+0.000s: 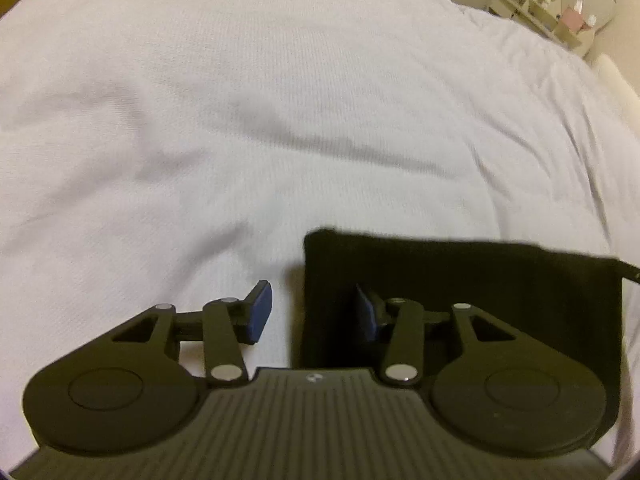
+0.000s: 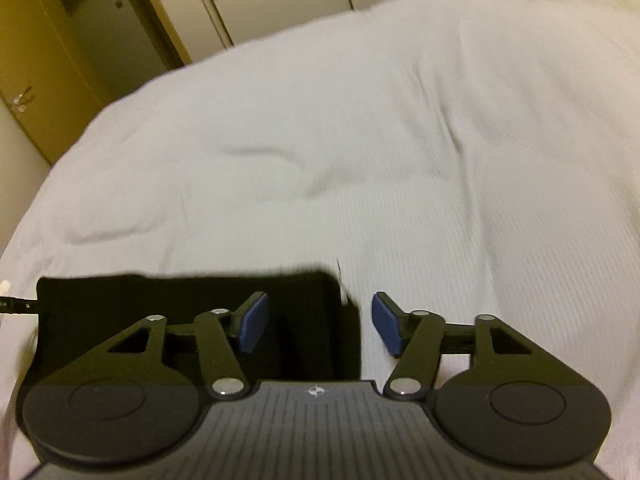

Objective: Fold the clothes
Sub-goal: 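Grasp the folded skirt's edge with both grippers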

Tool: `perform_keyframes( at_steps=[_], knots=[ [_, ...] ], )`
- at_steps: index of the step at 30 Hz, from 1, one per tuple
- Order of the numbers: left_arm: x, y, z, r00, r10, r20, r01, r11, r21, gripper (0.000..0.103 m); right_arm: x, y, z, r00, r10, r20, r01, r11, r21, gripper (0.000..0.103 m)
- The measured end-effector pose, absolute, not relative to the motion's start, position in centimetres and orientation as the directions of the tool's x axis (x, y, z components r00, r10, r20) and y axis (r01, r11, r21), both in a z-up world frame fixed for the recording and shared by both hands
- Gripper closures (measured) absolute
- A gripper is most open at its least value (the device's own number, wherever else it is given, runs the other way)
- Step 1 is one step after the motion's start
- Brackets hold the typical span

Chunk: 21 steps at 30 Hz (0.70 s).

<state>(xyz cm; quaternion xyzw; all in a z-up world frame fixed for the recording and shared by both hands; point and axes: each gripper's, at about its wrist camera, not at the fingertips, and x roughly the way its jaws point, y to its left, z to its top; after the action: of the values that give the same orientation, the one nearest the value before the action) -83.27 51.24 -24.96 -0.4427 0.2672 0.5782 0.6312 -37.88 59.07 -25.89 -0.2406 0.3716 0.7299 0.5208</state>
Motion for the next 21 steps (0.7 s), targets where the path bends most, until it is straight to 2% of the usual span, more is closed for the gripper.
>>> perform_keyframes(
  at_steps=[2,3,4,5,7,8,10,13,15,18,21],
  knots=[
    [-83.2,51.6,-25.7,0.214,0.501,-0.839,-0.959,-0.056,-0.278,0.063,-38.3,60.4,-26.7,-0.347,0.6,-0.721,-0.938,-0.228,0.261,0.039],
    [-83.3,51.7,-25.9,0.224,0.505,-0.833,-0.957,-0.049,-0.287,0.066,-38.0,60.1,-26.6,-0.359,0.601,-0.714,-0.933,-0.249,0.259,0.039],
    [-83.3,51.7,-26.1,0.234,0.51,-0.828,-0.954,-0.042,-0.296,0.079,-37.8,60.0,-26.8,-0.384,0.594,-0.707,-0.923,-0.273,0.271,0.044],
    [-83.3,51.8,-26.3,0.245,0.515,-0.822,-0.952,-0.035,-0.305,0.082,-37.7,60.0,-27.1,-0.407,0.583,-0.703,-0.913,-0.287,0.291,0.069],
    [-83.4,51.4,-25.9,0.254,0.529,-0.81,-0.951,-0.017,-0.309,0.092,-37.1,59.8,-27.1,-0.451,0.561,-0.694,-0.892,-0.295,0.342,0.08],
    [-83.9,51.1,-25.2,0.29,0.533,-0.795,-0.937,-0.01,-0.348,0.093,-36.5,59.8,-26.3,-0.48,0.546,-0.687,-0.877,-0.282,0.39,0.085],
    [-85.2,50.4,-23.6,0.368,0.537,-0.759,-0.901,0.006,-0.433,0.093,-35.3,59.6,-24.8,-0.538,0.515,-0.667,-0.839,-0.252,0.482,0.087],
    [-86.5,52.0,-23.7,0.407,0.488,-0.772,-0.874,-0.037,-0.484,0.093,-33.6,59.6,-22.6,-0.61,0.47,-0.638,-0.776,-0.189,0.602,0.087],
    [-86.4,54.0,-25.3,0.4,0.434,-0.807,-0.87,-0.098,-0.483,0.092,-32.6,61.2,-22.5,-0.568,0.444,-0.693,-0.793,-0.069,0.605,0.088],
    [-84.1,56.0,-27.5,0.288,0.399,-0.871,-0.933,-0.089,-0.349,0.088,-32.6,64.5,-26.1,-0.455,0.402,-0.794,-0.839,0.106,0.534,0.088],
    [-82.3,56.0,-27.7,0.182,0.436,-0.881,-0.974,-0.045,-0.223,0.081,-34.8,65.9,-29.1,-0.335,0.394,-0.856,-0.903,0.124,0.41,0.084]
  ],
)
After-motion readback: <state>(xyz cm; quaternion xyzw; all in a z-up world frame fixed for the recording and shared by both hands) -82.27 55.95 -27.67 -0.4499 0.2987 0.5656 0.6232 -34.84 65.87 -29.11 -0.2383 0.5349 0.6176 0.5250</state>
